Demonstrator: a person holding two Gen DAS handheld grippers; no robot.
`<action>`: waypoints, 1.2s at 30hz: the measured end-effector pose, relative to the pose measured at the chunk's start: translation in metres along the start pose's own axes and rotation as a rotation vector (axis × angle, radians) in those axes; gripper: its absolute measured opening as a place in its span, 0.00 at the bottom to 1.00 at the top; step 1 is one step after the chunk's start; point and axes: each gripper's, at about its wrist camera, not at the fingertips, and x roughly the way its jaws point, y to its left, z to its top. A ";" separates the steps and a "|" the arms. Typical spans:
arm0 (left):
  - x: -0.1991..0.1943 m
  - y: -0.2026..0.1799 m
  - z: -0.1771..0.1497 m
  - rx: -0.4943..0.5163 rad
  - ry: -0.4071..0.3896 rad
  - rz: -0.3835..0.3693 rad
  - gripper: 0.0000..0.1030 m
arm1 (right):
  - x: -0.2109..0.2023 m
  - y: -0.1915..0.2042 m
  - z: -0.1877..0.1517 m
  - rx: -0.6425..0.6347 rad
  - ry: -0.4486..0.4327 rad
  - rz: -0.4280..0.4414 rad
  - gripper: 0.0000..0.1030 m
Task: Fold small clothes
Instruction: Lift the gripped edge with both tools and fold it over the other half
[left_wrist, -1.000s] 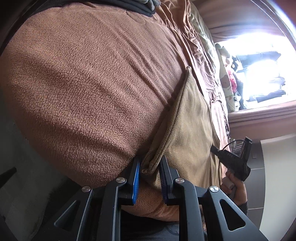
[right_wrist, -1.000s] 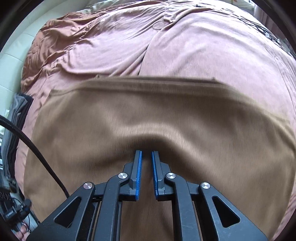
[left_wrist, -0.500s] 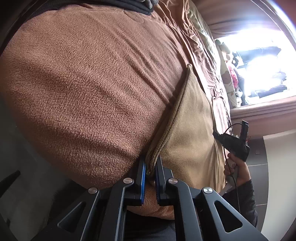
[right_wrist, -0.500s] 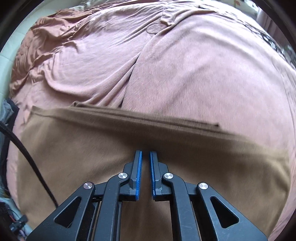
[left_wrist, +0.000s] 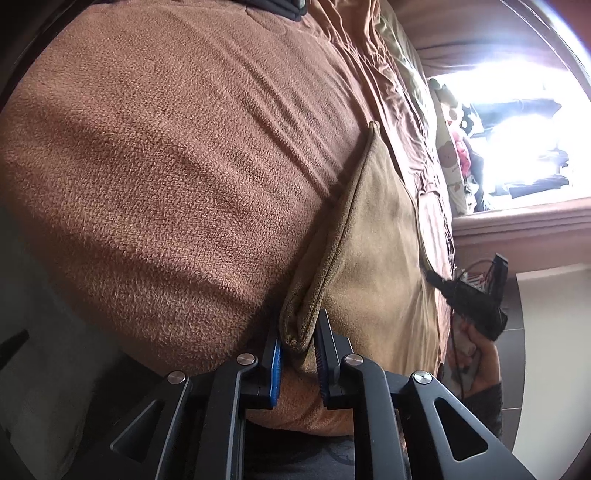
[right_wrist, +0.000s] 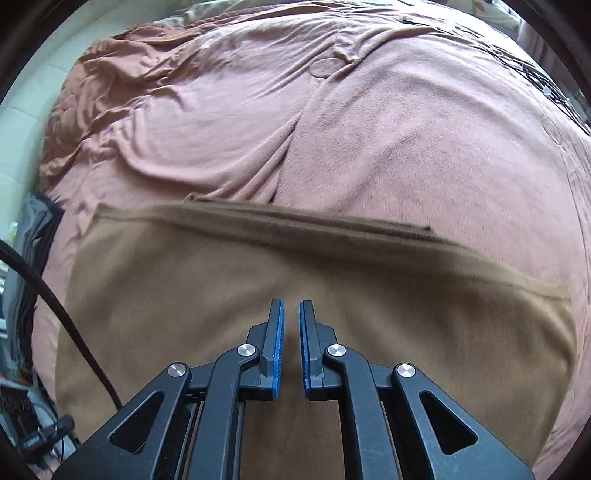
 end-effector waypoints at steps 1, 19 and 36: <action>0.000 -0.002 0.000 0.009 -0.006 0.002 0.11 | -0.003 0.001 -0.007 -0.004 0.007 0.012 0.03; -0.026 -0.071 0.007 0.137 -0.031 -0.213 0.06 | -0.021 0.013 -0.118 0.005 0.139 0.113 0.03; -0.023 -0.138 0.010 0.238 -0.006 -0.304 0.06 | -0.062 0.016 -0.168 -0.015 0.117 0.167 0.03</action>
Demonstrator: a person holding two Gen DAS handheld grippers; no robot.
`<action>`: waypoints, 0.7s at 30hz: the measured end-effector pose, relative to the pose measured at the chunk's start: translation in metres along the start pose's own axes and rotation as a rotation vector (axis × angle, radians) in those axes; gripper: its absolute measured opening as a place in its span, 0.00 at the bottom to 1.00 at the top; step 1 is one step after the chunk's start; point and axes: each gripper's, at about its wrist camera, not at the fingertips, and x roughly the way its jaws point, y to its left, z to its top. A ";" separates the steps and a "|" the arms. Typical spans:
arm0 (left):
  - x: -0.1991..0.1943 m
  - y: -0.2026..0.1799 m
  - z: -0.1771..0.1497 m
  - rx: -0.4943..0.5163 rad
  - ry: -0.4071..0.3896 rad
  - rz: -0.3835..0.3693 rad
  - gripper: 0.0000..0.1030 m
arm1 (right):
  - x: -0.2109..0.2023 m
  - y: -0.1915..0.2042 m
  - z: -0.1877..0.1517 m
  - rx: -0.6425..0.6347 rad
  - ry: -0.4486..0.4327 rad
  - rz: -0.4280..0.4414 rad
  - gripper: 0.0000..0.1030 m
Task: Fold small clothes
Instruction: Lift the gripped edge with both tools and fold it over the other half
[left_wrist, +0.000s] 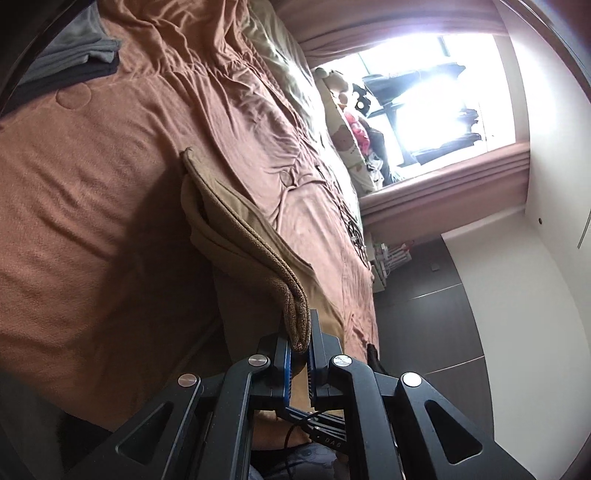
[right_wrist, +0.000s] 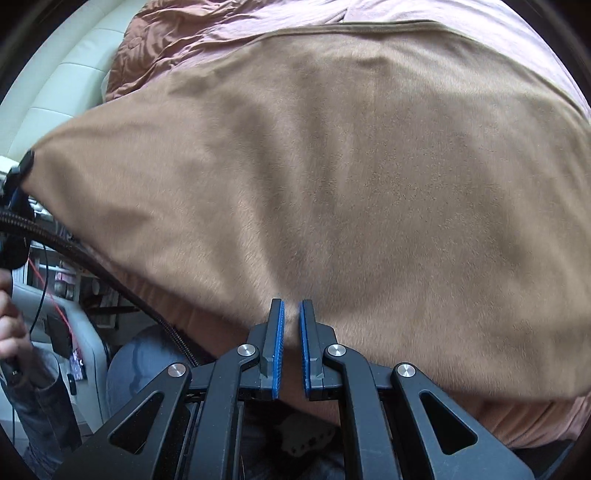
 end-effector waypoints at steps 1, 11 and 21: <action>0.002 -0.004 0.001 0.005 0.004 -0.005 0.06 | -0.005 -0.002 -0.002 0.002 -0.012 0.001 0.03; 0.026 -0.045 0.012 0.066 0.038 -0.050 0.06 | 0.008 -0.002 -0.020 0.020 0.005 0.042 0.03; 0.056 -0.082 0.011 0.121 0.093 -0.094 0.06 | -0.025 -0.020 -0.030 0.057 -0.063 0.093 0.03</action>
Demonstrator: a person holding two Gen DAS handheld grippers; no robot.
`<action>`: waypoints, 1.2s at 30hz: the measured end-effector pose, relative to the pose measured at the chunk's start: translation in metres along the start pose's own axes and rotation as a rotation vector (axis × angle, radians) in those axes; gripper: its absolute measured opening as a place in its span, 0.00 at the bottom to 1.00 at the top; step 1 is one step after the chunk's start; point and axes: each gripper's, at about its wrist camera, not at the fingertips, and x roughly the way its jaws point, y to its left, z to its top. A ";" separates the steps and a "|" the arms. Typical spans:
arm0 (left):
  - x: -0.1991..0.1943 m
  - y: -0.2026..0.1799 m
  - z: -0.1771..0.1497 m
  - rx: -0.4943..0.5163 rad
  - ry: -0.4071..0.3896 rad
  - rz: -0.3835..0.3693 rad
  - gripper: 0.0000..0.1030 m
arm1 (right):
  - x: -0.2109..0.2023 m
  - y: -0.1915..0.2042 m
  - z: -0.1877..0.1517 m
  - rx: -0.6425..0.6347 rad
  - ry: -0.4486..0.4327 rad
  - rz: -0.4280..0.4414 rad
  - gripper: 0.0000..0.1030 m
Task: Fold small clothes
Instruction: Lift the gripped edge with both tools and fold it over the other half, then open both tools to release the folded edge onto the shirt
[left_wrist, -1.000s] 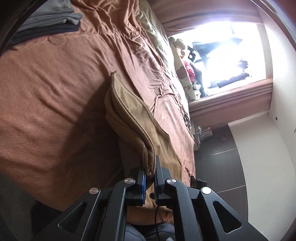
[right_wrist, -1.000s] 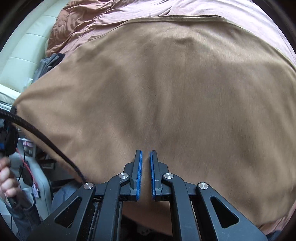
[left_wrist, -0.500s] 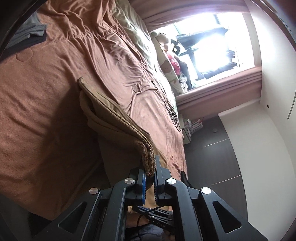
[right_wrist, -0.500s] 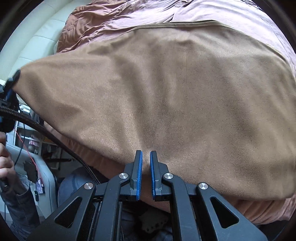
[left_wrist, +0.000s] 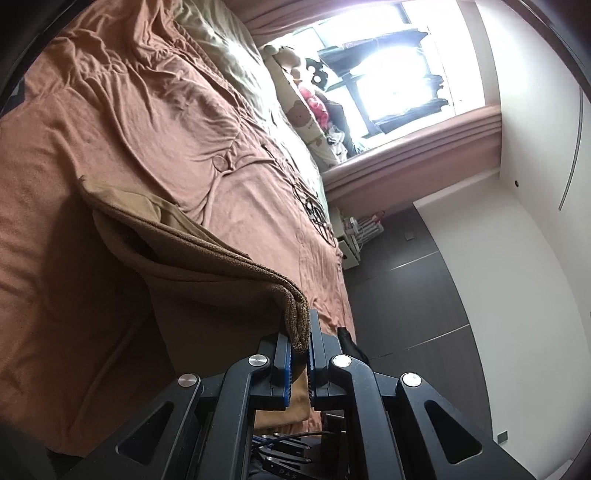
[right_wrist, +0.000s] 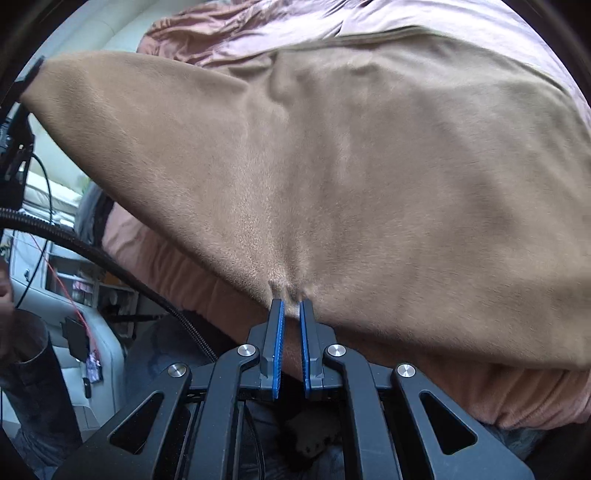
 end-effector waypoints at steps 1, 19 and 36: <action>0.004 -0.005 0.000 0.009 0.008 0.000 0.06 | -0.009 -0.004 -0.002 -0.004 -0.017 0.003 0.03; 0.103 -0.070 -0.036 0.141 0.231 -0.047 0.06 | -0.117 -0.046 -0.042 -0.012 -0.258 -0.058 0.50; 0.203 -0.088 -0.110 0.223 0.499 0.017 0.21 | -0.160 -0.109 -0.092 0.138 -0.286 -0.100 0.50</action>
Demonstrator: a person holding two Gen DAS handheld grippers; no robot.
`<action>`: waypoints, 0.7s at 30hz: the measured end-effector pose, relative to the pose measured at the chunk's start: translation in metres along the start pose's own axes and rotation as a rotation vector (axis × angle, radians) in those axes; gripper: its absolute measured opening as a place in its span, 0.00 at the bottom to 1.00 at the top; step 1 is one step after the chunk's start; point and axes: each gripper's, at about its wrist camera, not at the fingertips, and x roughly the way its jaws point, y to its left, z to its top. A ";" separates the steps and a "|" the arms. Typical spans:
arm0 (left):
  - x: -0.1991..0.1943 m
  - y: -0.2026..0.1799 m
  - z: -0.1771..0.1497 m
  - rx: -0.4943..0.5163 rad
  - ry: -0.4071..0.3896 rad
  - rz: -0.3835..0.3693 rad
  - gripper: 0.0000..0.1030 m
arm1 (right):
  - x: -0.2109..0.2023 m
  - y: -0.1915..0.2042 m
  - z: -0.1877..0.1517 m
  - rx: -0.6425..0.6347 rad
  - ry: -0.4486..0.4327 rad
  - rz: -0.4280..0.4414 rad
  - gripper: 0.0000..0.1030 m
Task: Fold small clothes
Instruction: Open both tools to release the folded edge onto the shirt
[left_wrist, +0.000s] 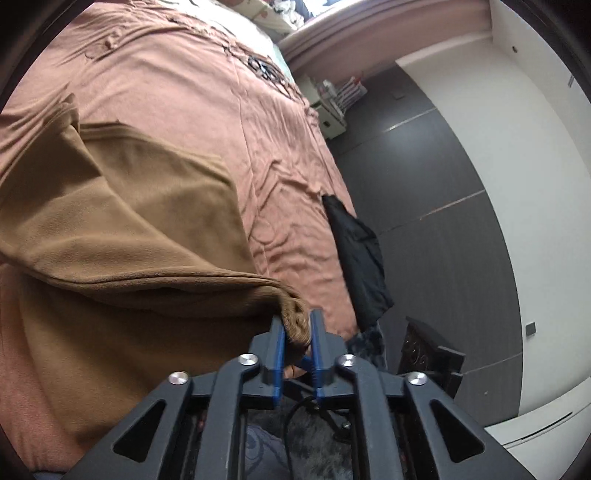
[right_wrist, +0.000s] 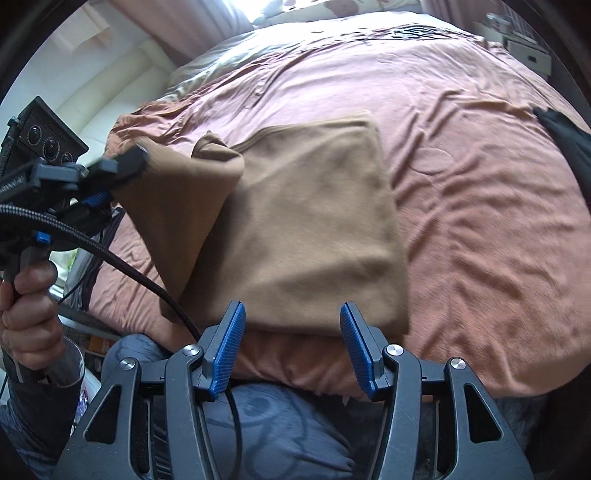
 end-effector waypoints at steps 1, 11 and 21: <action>0.002 0.002 -0.002 -0.004 0.013 -0.013 0.40 | -0.001 -0.001 -0.001 0.003 0.003 0.000 0.50; -0.040 0.032 -0.008 -0.006 -0.068 0.107 0.62 | 0.021 0.005 0.013 -0.050 0.053 0.005 0.50; -0.069 0.079 -0.026 -0.052 -0.061 0.237 0.62 | 0.069 0.026 0.039 -0.174 0.135 -0.110 0.44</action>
